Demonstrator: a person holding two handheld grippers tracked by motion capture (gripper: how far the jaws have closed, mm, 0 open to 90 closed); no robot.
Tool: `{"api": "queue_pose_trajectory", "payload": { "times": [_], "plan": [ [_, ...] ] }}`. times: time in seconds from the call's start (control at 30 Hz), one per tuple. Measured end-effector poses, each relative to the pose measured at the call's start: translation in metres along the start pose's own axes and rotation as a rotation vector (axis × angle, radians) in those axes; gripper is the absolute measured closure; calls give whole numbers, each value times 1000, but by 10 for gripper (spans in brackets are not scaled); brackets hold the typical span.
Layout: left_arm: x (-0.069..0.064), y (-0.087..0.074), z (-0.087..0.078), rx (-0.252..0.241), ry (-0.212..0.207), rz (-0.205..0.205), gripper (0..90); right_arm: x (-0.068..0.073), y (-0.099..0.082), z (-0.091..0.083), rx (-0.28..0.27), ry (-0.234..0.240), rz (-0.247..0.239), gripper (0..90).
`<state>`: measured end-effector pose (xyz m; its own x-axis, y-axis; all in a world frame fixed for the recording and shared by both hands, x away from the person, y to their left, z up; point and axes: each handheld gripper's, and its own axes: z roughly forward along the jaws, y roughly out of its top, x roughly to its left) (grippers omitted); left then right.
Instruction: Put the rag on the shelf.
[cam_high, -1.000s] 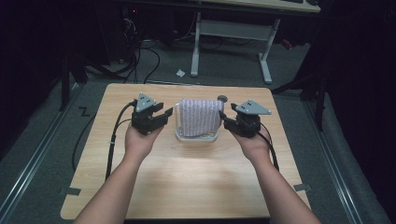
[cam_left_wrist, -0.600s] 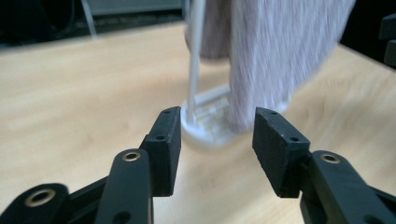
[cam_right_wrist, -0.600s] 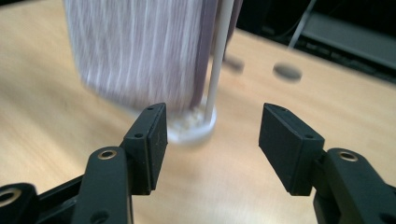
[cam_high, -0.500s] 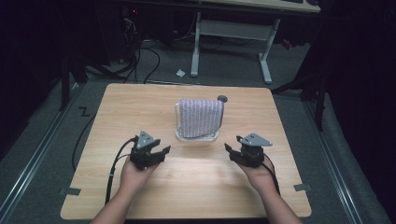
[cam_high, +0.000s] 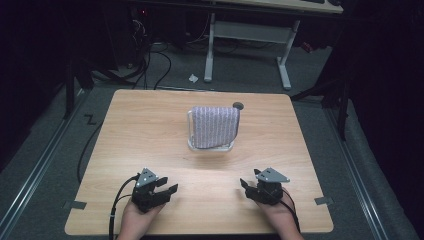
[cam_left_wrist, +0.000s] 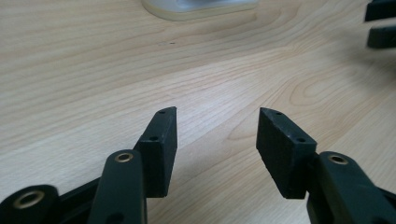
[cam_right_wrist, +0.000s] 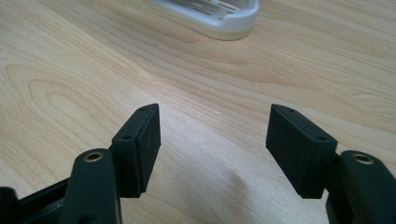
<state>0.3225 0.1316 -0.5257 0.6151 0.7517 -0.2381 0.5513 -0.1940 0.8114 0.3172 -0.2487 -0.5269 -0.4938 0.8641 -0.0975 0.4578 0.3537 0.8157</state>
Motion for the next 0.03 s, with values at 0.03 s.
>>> {"api": "queue_pose_trajectory", "payload": {
  "times": [0.03],
  "plan": [
    [0,0,-1,-3,4,5,446,2,-1,1,0,6,-5,352]
  ]
}}
